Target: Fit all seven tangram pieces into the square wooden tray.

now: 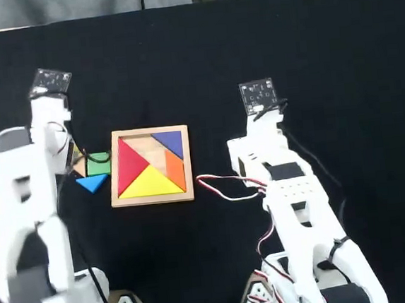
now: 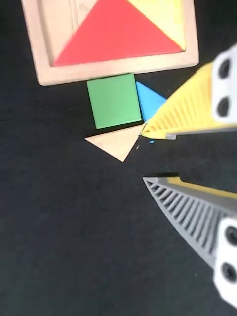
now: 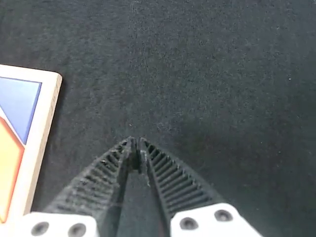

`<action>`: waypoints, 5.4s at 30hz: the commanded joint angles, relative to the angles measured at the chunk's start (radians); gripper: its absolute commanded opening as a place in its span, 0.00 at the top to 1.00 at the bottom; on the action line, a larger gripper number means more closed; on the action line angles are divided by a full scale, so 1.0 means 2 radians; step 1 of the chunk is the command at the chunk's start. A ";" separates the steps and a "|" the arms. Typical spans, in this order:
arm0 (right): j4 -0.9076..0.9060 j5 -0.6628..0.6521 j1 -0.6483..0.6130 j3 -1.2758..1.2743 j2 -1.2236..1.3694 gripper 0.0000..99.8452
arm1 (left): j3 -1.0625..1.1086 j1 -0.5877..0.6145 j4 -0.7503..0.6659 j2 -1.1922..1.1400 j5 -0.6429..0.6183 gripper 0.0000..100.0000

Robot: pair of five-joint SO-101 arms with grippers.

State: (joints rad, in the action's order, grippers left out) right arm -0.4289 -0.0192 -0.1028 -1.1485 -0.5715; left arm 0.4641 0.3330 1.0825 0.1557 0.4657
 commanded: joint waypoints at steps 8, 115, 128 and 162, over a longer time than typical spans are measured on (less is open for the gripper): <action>0.009 0.004 0.008 0.003 -0.023 0.99 | -0.189 0.017 -0.002 -0.231 -0.033 0.82; 0.043 -0.017 -0.005 -0.009 -0.023 0.99 | -0.339 0.020 0.104 -0.344 0.080 0.87; 0.041 -0.017 -0.005 -0.011 -0.023 0.99 | -0.491 0.018 0.339 -0.211 0.048 0.87; 0.044 -0.013 0.051 -0.001 -0.023 0.99 | 0.034 -0.280 -0.027 0.078 -0.306 0.87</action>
State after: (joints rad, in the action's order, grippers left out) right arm -0.3644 -0.0422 -0.0184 -1.1745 -0.5731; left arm 0.5363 -0.2394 1.0994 0.2816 -0.1741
